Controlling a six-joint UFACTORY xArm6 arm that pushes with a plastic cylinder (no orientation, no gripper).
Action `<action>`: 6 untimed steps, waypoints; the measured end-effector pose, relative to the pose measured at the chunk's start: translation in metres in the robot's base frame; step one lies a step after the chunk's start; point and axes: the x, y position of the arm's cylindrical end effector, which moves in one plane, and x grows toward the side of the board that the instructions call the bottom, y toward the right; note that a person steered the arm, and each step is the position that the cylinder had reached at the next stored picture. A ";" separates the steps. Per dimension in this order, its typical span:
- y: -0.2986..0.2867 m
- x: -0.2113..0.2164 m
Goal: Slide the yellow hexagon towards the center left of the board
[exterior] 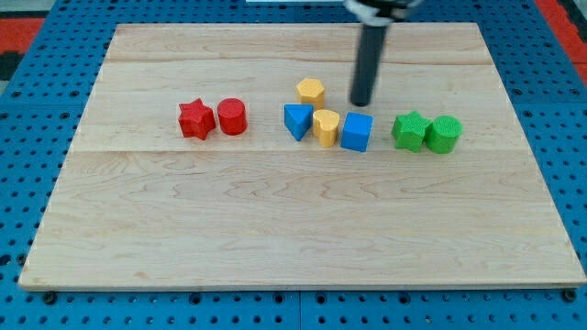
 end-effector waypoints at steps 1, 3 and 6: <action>-0.068 -0.014; -0.188 -0.059; -0.229 -0.002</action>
